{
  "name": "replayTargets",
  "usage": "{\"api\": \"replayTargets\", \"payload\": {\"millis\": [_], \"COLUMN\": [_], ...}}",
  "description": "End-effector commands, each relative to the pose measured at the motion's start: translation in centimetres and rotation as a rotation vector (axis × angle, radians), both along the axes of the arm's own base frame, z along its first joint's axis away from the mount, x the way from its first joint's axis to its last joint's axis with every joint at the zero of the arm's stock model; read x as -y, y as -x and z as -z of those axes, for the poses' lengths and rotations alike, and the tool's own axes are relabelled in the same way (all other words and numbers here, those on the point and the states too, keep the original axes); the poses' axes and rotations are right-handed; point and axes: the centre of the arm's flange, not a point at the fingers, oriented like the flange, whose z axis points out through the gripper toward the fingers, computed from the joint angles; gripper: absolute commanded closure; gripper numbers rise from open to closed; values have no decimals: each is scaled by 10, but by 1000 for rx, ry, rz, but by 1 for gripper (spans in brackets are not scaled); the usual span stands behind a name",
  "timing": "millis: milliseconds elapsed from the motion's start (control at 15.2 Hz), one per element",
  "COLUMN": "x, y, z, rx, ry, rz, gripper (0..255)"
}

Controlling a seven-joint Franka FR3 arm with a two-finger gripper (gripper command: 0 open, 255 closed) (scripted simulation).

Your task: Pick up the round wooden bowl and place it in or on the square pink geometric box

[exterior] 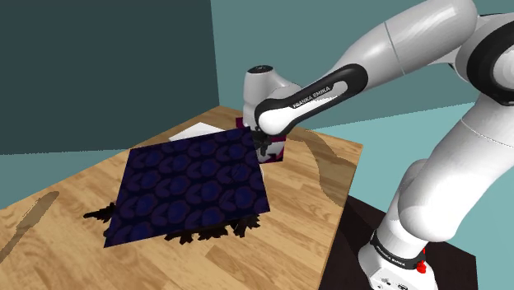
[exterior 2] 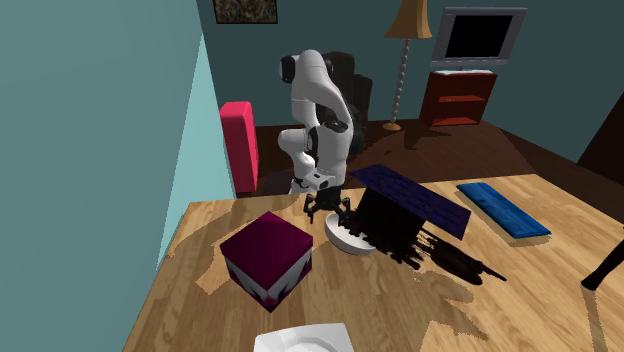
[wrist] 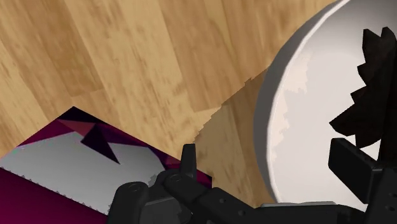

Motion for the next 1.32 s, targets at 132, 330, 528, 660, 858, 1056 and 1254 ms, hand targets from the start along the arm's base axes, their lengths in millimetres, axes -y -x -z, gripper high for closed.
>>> {"api": "replayTargets", "payload": {"millis": [132, 330, 528, 660, 858, 1056, 1254], "x": [-2, 5, 6, -2, -2, -2, -2], "y": [2, -2, -1, 7, 7, 7, 7], "z": [13, 10, 12, 16, 0, -16, -32], "rx": [-52, -52, -52, -52, -52, -52, -52], "ry": [12, 12, 12, 12, 12, 12, 12], "rz": [-1, -1, -1, -2, -2, -2, -2], "gripper": [255, 255, 255, 255, 255, 255, 255]}}
